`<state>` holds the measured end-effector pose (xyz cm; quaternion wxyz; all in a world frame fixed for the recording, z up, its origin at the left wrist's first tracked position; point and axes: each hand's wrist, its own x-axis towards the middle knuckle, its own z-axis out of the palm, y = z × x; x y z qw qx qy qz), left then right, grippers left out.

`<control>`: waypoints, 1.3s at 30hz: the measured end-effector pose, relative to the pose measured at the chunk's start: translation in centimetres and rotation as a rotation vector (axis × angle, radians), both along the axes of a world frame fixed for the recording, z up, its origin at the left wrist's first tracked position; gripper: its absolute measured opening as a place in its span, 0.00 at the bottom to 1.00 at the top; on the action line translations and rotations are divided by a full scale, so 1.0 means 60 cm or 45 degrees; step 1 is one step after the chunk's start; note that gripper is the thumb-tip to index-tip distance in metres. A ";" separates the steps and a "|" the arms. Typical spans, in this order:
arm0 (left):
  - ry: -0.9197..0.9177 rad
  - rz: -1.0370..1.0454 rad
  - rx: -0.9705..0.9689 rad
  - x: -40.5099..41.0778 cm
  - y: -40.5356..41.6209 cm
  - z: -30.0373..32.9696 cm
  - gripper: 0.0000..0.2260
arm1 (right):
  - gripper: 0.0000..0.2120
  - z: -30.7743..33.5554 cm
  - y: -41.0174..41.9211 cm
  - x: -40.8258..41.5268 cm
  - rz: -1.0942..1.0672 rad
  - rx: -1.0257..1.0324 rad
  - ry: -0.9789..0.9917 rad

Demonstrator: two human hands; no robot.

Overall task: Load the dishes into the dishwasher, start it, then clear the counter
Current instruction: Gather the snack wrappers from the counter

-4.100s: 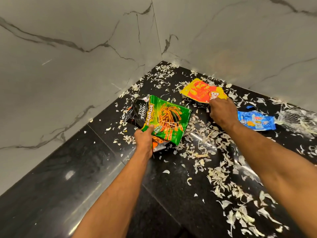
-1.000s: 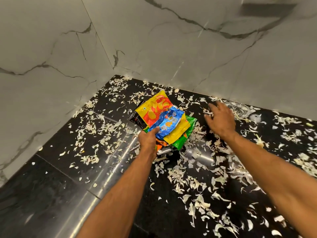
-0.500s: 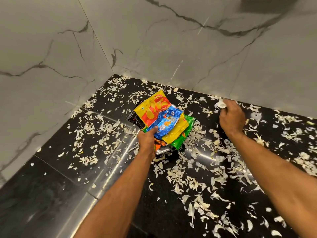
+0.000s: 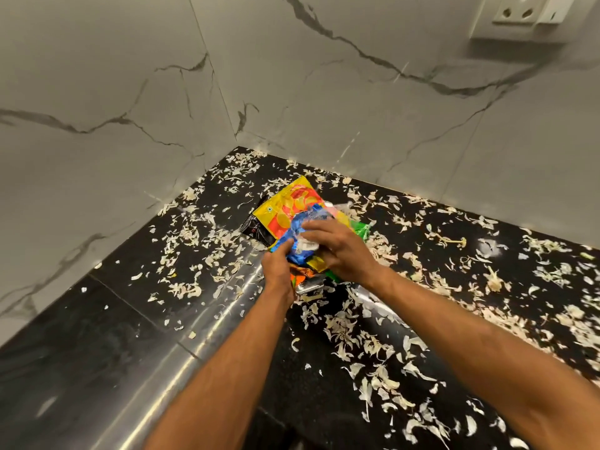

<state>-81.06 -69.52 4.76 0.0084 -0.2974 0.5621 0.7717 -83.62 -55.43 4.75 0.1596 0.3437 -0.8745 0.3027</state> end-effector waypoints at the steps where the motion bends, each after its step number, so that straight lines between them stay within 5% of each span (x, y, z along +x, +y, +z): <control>1: 0.024 0.005 0.082 0.007 -0.008 0.005 0.14 | 0.17 -0.006 -0.007 0.009 0.028 0.012 -0.093; 6: 0.026 0.029 0.097 0.040 -0.042 0.012 0.27 | 0.22 -0.006 -0.035 0.045 0.213 0.252 -0.357; 11: -0.014 0.091 0.111 0.077 -0.076 0.008 0.19 | 0.16 0.014 -0.070 0.080 0.230 -0.050 -0.389; 15: -0.004 0.128 0.076 0.103 -0.098 0.005 0.16 | 0.13 0.010 -0.091 0.101 0.079 -0.115 -0.122; 22: 0.042 0.240 -0.004 0.163 -0.130 0.003 0.08 | 0.24 0.000 -0.120 0.129 -0.331 -0.299 0.000; 29: 0.067 0.330 -0.034 0.238 -0.140 0.006 0.10 | 0.48 0.003 -0.134 0.157 -0.274 -0.096 -0.507; 32: 0.120 0.391 -0.042 0.278 -0.138 0.007 0.03 | 0.48 0.002 -0.139 0.180 -0.184 -0.128 -0.620; 39: 0.195 0.616 0.012 0.416 -0.110 0.000 0.11 | 0.40 0.006 -0.138 0.269 0.120 -0.311 -0.955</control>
